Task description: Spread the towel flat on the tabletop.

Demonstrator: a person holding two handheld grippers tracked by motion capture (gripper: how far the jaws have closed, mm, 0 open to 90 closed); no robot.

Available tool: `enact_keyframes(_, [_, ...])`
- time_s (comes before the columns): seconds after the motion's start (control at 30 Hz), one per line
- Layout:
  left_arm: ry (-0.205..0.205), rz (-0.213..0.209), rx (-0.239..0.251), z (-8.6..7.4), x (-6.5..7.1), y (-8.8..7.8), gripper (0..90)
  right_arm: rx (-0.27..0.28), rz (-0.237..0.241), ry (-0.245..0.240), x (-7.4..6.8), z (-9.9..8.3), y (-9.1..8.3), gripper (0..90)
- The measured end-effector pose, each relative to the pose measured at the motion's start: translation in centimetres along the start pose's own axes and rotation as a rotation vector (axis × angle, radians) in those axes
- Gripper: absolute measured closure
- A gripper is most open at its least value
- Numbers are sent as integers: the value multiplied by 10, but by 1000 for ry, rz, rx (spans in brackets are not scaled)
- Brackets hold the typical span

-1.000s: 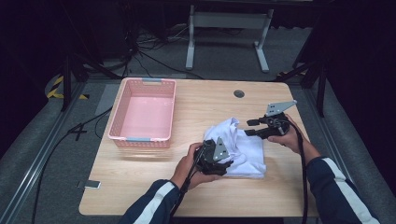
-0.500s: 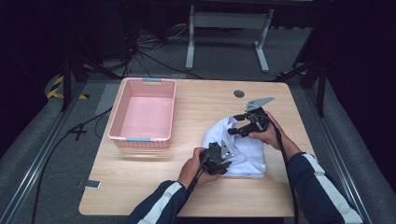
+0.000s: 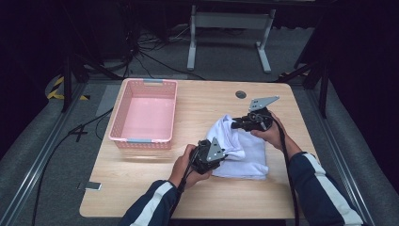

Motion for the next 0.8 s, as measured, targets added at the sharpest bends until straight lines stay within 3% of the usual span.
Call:
enact_keyframes(0.1, [58,-26,29,10,9,-3,786,20,-21,-15,-8,3,-23,779])
enact_keyframes(0.17, [88,-42,15,15,15,1,778,32,-33,-19,-13,0,-39,775])
enact_keyframes(0.23, [115,-83,5,19,21,10,771,13,-55,-26,-17,-9,-53,771])
enact_keyframes(0.37, [175,-126,-88,13,34,39,738,-59,-89,18,-13,-45,-63,756])
enact_keyframes(0.47, [155,-187,-121,6,44,59,677,-122,-120,64,-5,-74,-61,724])
enact_keyframes(0.53, [153,-246,-102,6,52,63,625,-123,-132,112,1,-89,-64,726])
enact_keyframes(0.57, [150,-254,-100,6,55,61,588,-143,-137,129,2,-95,-65,696])
enact_keyframes(0.6, [147,-264,-100,6,55,58,506,-166,-144,138,1,-100,-65,596])
enact_keyframes(0.67, [141,-223,-87,6,50,43,421,-187,-172,167,1,-103,-69,459])
enact_keyframes(0.7, [141,-223,-87,6,50,43,402,-187,-172,167,1,-103,-69,459])
enact_keyframes(0.73, [91,-182,-58,3,42,24,367,-138,-191,173,-2,-98,-81,401])
enact_keyframes(0.8, [55,-117,-56,-4,33,8,319,-107,-235,154,-8,-87,-91,377])
Point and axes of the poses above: each handheld gripper's, and its own axes: y roughly forward along the jaws, z roughly out of its top, x roughly to its right, the point moved 4 cm from there along y, roughly forward along the jaws, and after that the axes turned 8 degrees about z, right-handed, at the moved point
